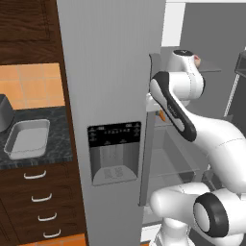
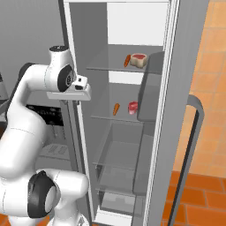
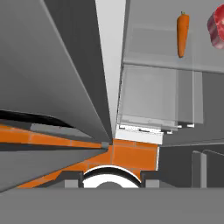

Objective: Place one carrot and one steak in each tupperware on the nearby counter, to pack two identical lunches.

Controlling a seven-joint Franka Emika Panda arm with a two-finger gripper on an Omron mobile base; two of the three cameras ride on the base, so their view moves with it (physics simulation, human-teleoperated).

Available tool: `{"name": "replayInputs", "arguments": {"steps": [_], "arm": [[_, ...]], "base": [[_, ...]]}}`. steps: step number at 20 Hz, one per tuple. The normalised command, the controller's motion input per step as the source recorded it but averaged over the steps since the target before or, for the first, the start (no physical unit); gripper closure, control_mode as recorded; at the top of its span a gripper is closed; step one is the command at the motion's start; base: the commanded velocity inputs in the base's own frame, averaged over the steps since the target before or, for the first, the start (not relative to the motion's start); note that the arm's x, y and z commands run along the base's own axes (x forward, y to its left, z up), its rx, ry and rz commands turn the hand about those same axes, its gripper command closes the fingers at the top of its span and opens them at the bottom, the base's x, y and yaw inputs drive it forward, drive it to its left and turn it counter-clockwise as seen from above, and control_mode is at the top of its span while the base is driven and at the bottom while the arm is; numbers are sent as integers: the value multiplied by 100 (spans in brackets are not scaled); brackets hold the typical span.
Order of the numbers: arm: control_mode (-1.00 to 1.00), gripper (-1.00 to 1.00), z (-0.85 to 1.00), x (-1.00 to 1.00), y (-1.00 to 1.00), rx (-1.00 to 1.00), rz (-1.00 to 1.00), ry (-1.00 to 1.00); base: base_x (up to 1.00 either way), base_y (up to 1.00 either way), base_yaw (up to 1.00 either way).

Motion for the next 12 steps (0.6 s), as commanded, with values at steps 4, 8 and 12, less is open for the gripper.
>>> {"name": "replayInputs", "arguments": {"steps": [4, 8, 12], "arm": [[-100, -100, 0, -37, 0, 0, 0, -2], [-100, -100, 21, -67, -3, -4, 2, -5], [-100, -100, 51, -35, -12, -13, 4, 0]], "base": [[0, 0, 0], [0, 0, 0], [0, 0, 0]]}}
